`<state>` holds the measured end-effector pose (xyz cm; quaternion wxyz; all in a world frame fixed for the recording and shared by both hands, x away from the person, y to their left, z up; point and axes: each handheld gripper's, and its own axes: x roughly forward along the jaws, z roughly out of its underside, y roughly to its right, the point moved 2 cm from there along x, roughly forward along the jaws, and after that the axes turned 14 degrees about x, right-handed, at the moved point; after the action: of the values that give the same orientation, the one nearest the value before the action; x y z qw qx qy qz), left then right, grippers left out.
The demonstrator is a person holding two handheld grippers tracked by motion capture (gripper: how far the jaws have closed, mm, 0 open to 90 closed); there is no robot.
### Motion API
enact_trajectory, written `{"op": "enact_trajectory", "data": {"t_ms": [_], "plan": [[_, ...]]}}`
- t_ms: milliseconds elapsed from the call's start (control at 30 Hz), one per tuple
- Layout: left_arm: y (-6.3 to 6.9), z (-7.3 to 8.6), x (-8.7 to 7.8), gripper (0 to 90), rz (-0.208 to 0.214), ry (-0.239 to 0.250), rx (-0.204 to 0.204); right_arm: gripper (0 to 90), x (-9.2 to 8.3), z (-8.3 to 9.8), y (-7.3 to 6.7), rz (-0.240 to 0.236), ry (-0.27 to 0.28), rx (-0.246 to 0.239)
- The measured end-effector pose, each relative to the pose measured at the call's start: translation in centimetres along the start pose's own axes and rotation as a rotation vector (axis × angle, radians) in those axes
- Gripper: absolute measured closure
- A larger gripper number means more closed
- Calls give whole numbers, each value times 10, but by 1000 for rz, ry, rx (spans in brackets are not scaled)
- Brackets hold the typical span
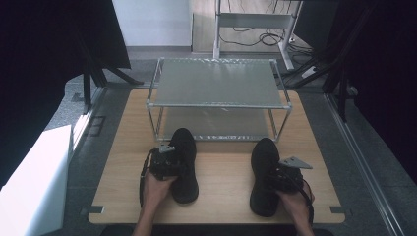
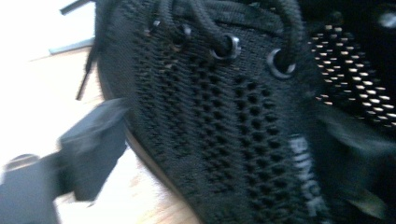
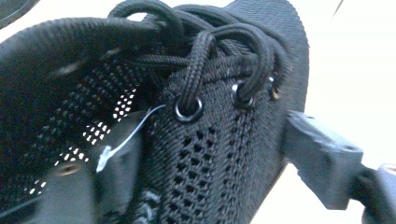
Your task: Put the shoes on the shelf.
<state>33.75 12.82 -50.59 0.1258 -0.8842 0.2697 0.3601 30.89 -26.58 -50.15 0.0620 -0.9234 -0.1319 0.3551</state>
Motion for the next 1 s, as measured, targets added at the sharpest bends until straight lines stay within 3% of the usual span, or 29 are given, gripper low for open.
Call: {"op": "enact_trajectory", "data": {"t_ms": [33, 133, 200, 267, 300, 467, 600, 633, 700, 900, 1000], "plan": [[0, 0, -2, 216, -25, -10, 0, 364, 0, 0, 2, -3, 3, 8], [-6, 2, -6, 330, -18, -2, -26, 475, -3, 0, 4, 3, 14, 20], [-8, 3, -8, 410, -25, -3, -23, 560, -6, 0, 4, 17, 28, 15], [-8, 3, -8, 434, -26, -6, -23, 588, -6, 0, 4, 23, 34, 12], [-8, 3, -10, 498, -42, -16, -14, 644, -8, 0, 6, 21, 48, 24], [-12, 5, -13, 651, -54, -27, -16, 701, -10, -2, 13, -8, 66, 93], [-16, 7, -17, 775, -90, -38, -17, 719, -12, -3, 16, -32, 63, 135], [-20, 10, -19, 786, -82, -13, -61, 721, -11, -3, 16, -40, 64, 143], [-24, 13, -20, 796, -69, 5, -94, 727, -12, -3, 18, -66, 59, 171], [-26, 14, -21, 805, -54, 14, -124, 734, -12, -5, 20, -116, 45, 215], [-29, 16, -22, 807, -6, 37, -168, 734, -13, -6, 23, -159, 45, 268]]}}
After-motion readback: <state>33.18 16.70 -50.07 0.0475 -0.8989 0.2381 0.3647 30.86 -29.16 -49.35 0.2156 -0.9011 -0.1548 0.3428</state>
